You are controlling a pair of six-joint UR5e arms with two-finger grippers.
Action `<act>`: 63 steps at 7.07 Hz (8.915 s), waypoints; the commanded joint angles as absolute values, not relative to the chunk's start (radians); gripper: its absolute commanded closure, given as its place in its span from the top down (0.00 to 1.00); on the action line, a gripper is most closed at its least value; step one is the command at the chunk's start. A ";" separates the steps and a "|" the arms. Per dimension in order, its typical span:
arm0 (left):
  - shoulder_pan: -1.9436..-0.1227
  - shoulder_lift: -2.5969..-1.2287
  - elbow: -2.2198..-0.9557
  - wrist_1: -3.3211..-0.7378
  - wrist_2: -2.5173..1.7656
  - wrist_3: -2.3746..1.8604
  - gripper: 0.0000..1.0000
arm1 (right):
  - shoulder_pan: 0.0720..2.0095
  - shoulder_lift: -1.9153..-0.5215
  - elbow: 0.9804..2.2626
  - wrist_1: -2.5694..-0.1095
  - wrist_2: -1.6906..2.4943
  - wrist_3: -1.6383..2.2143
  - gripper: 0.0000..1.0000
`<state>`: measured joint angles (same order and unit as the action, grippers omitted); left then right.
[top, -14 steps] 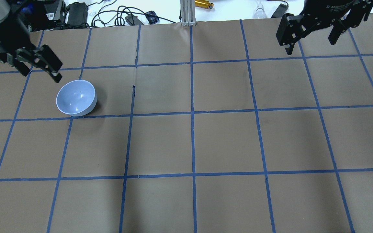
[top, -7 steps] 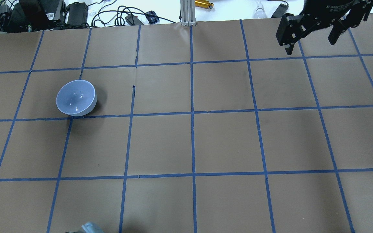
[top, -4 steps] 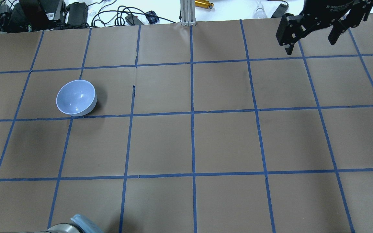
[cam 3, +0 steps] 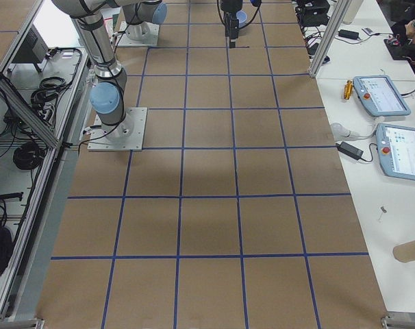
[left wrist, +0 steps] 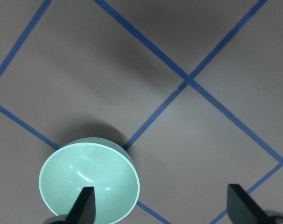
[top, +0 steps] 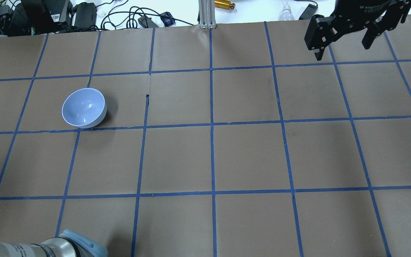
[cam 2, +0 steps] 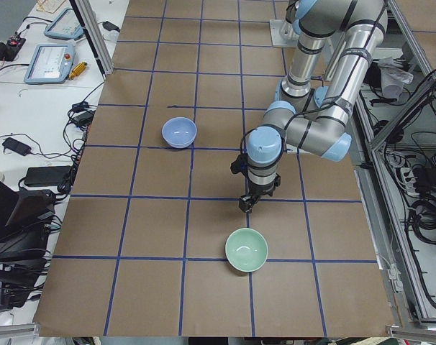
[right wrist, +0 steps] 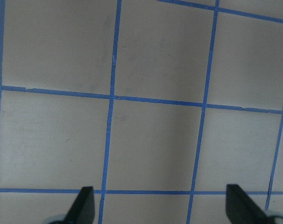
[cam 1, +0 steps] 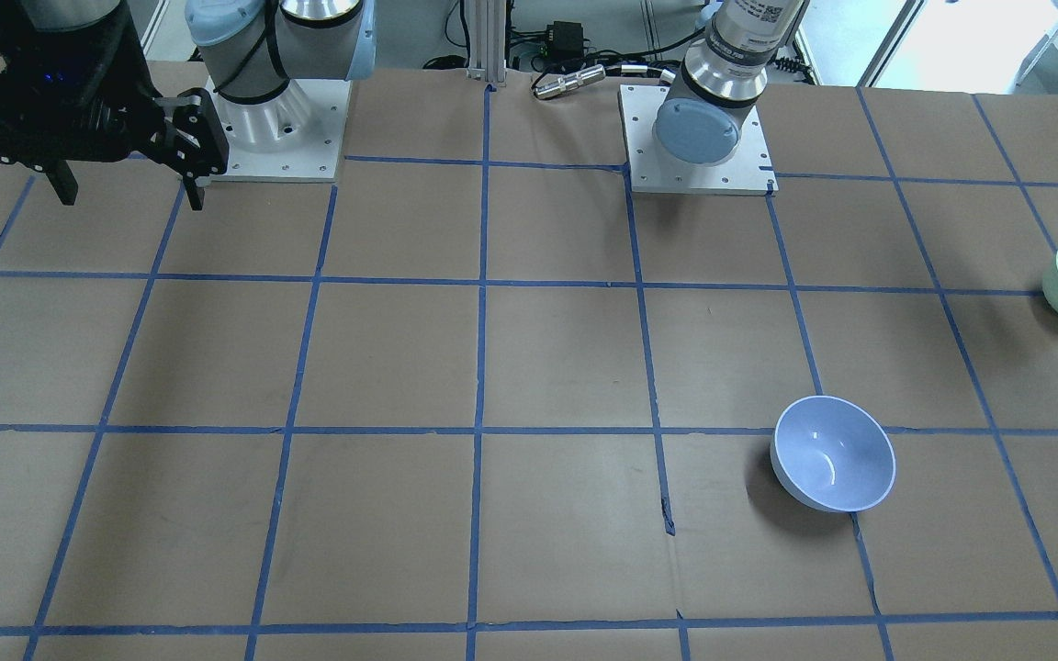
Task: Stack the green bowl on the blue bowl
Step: 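Grasp the rim of the mint green bowl with the left gripper, then lift the mint green bowl and carry it beside the light blue bowl, then lower the mint green bowl into the light blue bowl with left gripper, then open the left gripper and lift it off the stacked bowls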
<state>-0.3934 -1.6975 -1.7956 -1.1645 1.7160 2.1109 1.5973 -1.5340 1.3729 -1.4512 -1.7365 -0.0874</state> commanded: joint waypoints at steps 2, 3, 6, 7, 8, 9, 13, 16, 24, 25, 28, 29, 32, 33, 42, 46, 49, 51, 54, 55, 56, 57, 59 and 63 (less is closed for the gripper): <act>-0.251 -1.787 -1.804 -1.019 1.628 2.337 1.00 | 1.598 -1.534 1.373 -1.451 -1.736 -0.087 1.00; -0.220 -1.824 -1.804 -0.967 1.591 2.392 1.00 | 1.598 -1.534 1.373 -1.451 -1.736 -0.087 1.00; -0.215 -1.920 -1.802 -0.896 1.549 2.422 1.00 | 1.598 -1.534 1.373 -1.451 -1.736 -0.087 1.00; -0.215 -1.942 -1.798 -0.876 1.502 2.512 1.00 | 1.597 -1.534 1.373 -1.451 -1.736 -0.087 1.00; -0.216 -1.962 -1.802 -0.877 1.461 2.537 1.00 | 1.598 -1.534 1.373 -1.451 -1.736 -0.087 1.00; -0.218 -1.973 -1.799 -0.876 1.460 2.542 1.00 | 1.598 -1.534 1.373 -1.451 -1.736 -0.087 1.00; -0.222 -1.994 -1.801 -0.885 1.472 2.548 1.00 | 1.598 -1.534 1.373 -1.451 -1.736 -0.087 1.00; -0.222 -2.014 -1.801 -0.885 1.508 2.542 0.99 | 1.598 -1.534 1.373 -1.451 -1.736 -0.087 1.00; -0.245 -2.005 -1.798 -0.880 1.592 2.537 0.00 | 1.597 -1.534 1.373 -1.451 -1.736 -0.087 1.00; -0.245 -2.003 -1.798 -0.882 1.592 2.537 0.00 | 1.598 -1.534 1.373 -1.451 -1.736 -0.087 1.00; -0.256 -1.997 -1.798 -0.882 1.594 2.537 0.00 | 1.597 -1.534 1.373 -1.451 -1.736 -0.087 1.00; -0.258 -1.999 -1.799 -0.882 1.592 2.537 0.00 | 1.598 -1.534 1.373 -1.451 -1.736 -0.087 1.00; -0.270 -1.977 -1.801 -0.890 1.594 2.537 0.00 | 1.598 -1.534 1.373 -1.451 -1.736 -0.087 1.00; -0.303 -1.958 -1.795 -0.890 1.597 2.539 0.00 | 1.598 -1.534 1.373 -1.451 -1.736 -0.087 1.00; -0.727 -1.727 -1.740 -1.072 1.623 2.191 0.00 | 1.597 -1.534 1.373 -1.451 -1.736 -0.087 1.00; -1.002 -1.701 -1.741 -1.097 1.624 1.817 0.00 | 1.598 -1.534 1.373 -1.451 -1.736 -0.087 1.00; -1.178 -1.732 -1.752 -1.101 1.621 1.506 0.00 | 1.597 -1.534 1.373 -1.451 -1.736 -0.087 1.00; -1.248 -1.738 -1.793 -1.103 1.618 1.328 0.00 | 1.598 -1.534 1.373 -1.451 -1.736 -0.087 1.00; -1.272 -1.759 -1.850 -1.066 1.611 1.266 0.00 | 1.598 -1.534 1.373 -1.451 -1.736 -0.087 1.00; -1.282 -1.779 -1.850 -1.054 1.609 1.253 0.00 | 1.597 -1.534 1.373 -1.451 -1.736 -0.087 1.00; -1.299 -1.790 -1.850 -1.042 1.611 1.240 0.00 | 1.598 -1.534 1.373 -1.451 -1.736 -0.087 1.00; -1.301 -1.801 -1.853 -1.042 1.611 1.236 0.00 | 1.598 -1.534 1.373 -1.451 -1.736 -0.087 1.00; -1.307 -1.804 -1.850 -1.042 1.621 1.185 0.99 | 1.598 -1.534 1.373 -1.451 -1.736 -0.087 1.00; -1.322 -1.709 -1.792 -1.199 1.599 0.957 1.00 | 1.597 -1.534 1.373 -1.451 -1.736 -0.087 1.00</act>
